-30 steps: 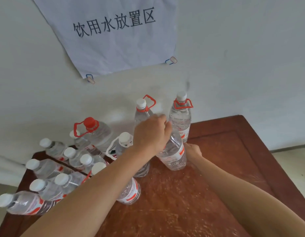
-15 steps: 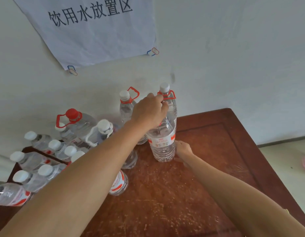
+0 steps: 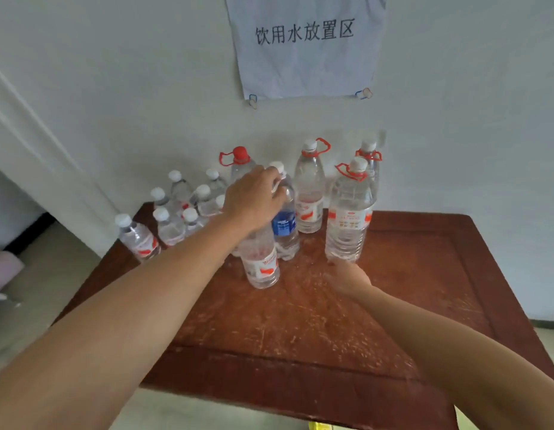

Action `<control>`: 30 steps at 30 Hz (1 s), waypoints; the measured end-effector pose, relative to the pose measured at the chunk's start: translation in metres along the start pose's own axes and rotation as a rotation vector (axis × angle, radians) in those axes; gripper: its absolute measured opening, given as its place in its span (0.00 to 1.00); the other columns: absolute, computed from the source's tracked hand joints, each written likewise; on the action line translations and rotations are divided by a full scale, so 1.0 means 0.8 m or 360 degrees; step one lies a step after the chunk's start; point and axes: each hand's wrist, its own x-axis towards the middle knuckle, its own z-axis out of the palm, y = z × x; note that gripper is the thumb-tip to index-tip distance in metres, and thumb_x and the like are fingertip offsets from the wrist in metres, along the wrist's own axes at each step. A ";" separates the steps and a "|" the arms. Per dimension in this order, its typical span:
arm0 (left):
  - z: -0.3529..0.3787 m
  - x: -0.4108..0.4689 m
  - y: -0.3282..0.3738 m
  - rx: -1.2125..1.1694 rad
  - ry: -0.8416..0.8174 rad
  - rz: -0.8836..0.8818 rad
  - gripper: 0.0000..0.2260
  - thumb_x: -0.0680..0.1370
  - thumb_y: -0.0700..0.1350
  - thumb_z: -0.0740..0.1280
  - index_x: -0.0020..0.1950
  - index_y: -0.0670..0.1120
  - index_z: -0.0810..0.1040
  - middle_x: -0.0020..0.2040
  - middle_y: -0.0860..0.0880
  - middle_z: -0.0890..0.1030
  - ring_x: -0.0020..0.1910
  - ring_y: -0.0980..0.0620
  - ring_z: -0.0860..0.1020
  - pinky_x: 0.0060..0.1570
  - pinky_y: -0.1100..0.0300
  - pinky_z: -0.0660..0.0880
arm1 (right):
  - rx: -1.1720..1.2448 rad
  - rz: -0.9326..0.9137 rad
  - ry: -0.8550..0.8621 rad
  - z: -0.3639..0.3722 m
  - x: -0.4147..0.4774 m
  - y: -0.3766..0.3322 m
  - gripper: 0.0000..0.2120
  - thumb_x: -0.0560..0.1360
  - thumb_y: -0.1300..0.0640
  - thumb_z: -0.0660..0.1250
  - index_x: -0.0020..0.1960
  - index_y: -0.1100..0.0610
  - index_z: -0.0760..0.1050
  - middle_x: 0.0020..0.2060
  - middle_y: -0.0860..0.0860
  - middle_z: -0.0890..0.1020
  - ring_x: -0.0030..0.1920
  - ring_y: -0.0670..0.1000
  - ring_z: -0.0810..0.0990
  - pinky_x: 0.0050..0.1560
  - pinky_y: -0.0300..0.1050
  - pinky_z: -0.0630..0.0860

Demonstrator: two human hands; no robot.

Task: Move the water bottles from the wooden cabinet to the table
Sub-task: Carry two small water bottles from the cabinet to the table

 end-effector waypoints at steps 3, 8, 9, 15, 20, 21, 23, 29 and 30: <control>-0.046 -0.101 -0.054 0.0053 0.0068 -0.0221 0.10 0.79 0.49 0.63 0.55 0.45 0.79 0.47 0.46 0.80 0.48 0.43 0.79 0.41 0.54 0.72 | -0.0267 -0.0265 -0.0077 0.035 -0.050 -0.056 0.20 0.78 0.51 0.64 0.69 0.54 0.69 0.60 0.55 0.79 0.58 0.57 0.79 0.54 0.51 0.76; -0.108 -0.323 -0.156 0.0223 -0.0064 -0.0738 0.09 0.78 0.50 0.62 0.52 0.48 0.78 0.47 0.48 0.80 0.48 0.42 0.79 0.45 0.53 0.74 | -0.0530 -0.0755 -0.0258 0.128 -0.156 -0.168 0.18 0.77 0.49 0.63 0.66 0.49 0.71 0.62 0.53 0.78 0.60 0.58 0.78 0.58 0.51 0.75; -0.111 -0.351 -0.170 0.0236 -0.0065 -0.0805 0.09 0.77 0.50 0.62 0.51 0.48 0.78 0.48 0.47 0.80 0.48 0.43 0.79 0.47 0.52 0.75 | -0.0571 -0.0833 -0.0260 0.139 -0.167 -0.183 0.20 0.76 0.50 0.63 0.67 0.49 0.71 0.63 0.53 0.77 0.62 0.58 0.77 0.59 0.51 0.74; -0.153 -0.591 -0.242 0.0339 -0.0200 -0.1490 0.12 0.79 0.50 0.61 0.60 0.48 0.76 0.60 0.47 0.78 0.59 0.44 0.76 0.56 0.53 0.71 | -0.0770 -0.1451 -0.0460 0.258 -0.278 -0.319 0.19 0.75 0.49 0.64 0.66 0.50 0.71 0.61 0.55 0.76 0.63 0.57 0.75 0.62 0.50 0.71; -0.173 -0.749 -0.281 0.0321 -0.0260 -0.1891 0.14 0.80 0.52 0.60 0.63 0.49 0.75 0.64 0.48 0.76 0.63 0.46 0.73 0.59 0.54 0.69 | -0.0974 -0.1832 -0.0593 0.358 -0.344 -0.423 0.23 0.75 0.49 0.64 0.69 0.49 0.69 0.61 0.53 0.76 0.61 0.57 0.77 0.59 0.51 0.74; -0.178 -0.774 -0.288 0.0318 -0.0260 -0.1973 0.14 0.80 0.52 0.60 0.64 0.49 0.74 0.64 0.48 0.76 0.63 0.47 0.73 0.59 0.54 0.69 | -0.1032 -0.1903 -0.0631 0.378 -0.356 -0.445 0.24 0.76 0.49 0.64 0.71 0.49 0.67 0.62 0.54 0.75 0.61 0.57 0.76 0.61 0.51 0.73; -0.195 -0.836 -0.312 0.0307 -0.0231 -0.2193 0.14 0.80 0.51 0.60 0.64 0.49 0.74 0.64 0.49 0.76 0.64 0.47 0.73 0.59 0.54 0.69 | -0.1128 -0.2098 -0.0715 0.436 -0.386 -0.505 0.25 0.77 0.49 0.63 0.72 0.50 0.64 0.64 0.54 0.73 0.62 0.57 0.76 0.61 0.50 0.72; -0.231 -0.960 -0.354 0.0235 -0.0121 -0.2700 0.14 0.80 0.52 0.60 0.64 0.50 0.74 0.64 0.50 0.76 0.63 0.48 0.74 0.57 0.55 0.70 | -0.1268 -0.2449 -0.0880 0.561 -0.470 -0.640 0.25 0.77 0.49 0.63 0.73 0.50 0.64 0.65 0.54 0.72 0.62 0.56 0.75 0.60 0.48 0.71; -0.237 -0.981 -0.357 0.0227 -0.0083 -0.2787 0.14 0.80 0.52 0.60 0.64 0.50 0.74 0.64 0.50 0.77 0.63 0.48 0.74 0.57 0.55 0.70 | -0.1299 -0.2510 -0.0913 0.581 -0.489 -0.659 0.25 0.77 0.49 0.63 0.73 0.50 0.64 0.65 0.54 0.73 0.62 0.56 0.75 0.60 0.48 0.70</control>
